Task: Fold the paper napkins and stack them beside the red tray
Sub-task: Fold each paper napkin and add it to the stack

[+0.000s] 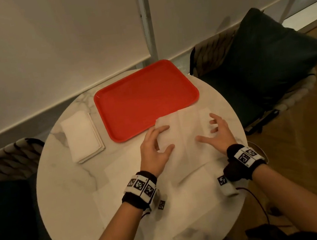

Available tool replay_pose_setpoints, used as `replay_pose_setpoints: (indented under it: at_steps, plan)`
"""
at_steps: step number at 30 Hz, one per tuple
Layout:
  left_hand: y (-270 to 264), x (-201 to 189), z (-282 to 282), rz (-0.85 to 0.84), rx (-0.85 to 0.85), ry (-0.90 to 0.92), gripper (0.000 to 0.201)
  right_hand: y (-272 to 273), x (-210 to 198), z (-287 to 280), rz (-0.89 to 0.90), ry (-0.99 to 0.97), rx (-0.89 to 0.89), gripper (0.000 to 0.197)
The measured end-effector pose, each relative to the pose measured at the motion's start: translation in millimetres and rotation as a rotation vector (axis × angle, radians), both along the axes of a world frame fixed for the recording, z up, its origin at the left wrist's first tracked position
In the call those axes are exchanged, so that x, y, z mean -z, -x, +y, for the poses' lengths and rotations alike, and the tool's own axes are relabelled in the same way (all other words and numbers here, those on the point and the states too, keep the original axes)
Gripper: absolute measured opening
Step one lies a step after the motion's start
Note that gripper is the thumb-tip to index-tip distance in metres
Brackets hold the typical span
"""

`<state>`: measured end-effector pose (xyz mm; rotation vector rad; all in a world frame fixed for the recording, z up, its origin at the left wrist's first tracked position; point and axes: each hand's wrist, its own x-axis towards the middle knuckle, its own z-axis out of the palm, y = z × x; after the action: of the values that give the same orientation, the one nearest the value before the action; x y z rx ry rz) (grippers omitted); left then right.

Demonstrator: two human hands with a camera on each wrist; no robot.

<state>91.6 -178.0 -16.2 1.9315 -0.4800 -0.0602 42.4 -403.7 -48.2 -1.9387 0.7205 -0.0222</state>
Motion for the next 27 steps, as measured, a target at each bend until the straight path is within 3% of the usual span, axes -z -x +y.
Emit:
replay_pose_setpoints:
  at_steps: [2,4,6,10,15,20,23,25,27]
  plan:
    - [1,-11,19,0.003,-0.009,0.059,0.050,-12,-10,5,0.065,-0.226,-0.051,0.084]
    - [0,-17,39,0.040,-0.093,0.082,0.042,-19,-18,18,0.091,-0.438,-0.122,0.059]
    - [-3,-17,59,0.108,-0.200,0.083,0.035,-24,-23,34,0.054,-0.515,-0.150,0.036]
    - [-4,-20,95,0.227,-0.285,0.073,0.038,-36,-33,73,-0.069,-0.401,-0.190,0.023]
    - [9,-44,113,0.111,-0.294,0.110,0.049,-36,-56,133,-0.264,-0.171,-0.342,0.018]
    - [21,-48,126,0.114,-0.281,0.233,0.035,-24,-82,199,-0.417,-0.137,-0.500,0.016]
    - [24,-51,138,0.204,-0.335,0.304,0.047,-23,-90,223,-0.428,-0.142,-0.650,0.029]
    - [23,-52,150,0.227,-0.355,0.374,0.040,-26,-93,230,-0.440,-0.128,-0.730,0.043]
    - [17,-51,164,0.269,-0.396,0.437,0.037,-31,-93,233,-0.469,-0.103,-0.706,0.040]
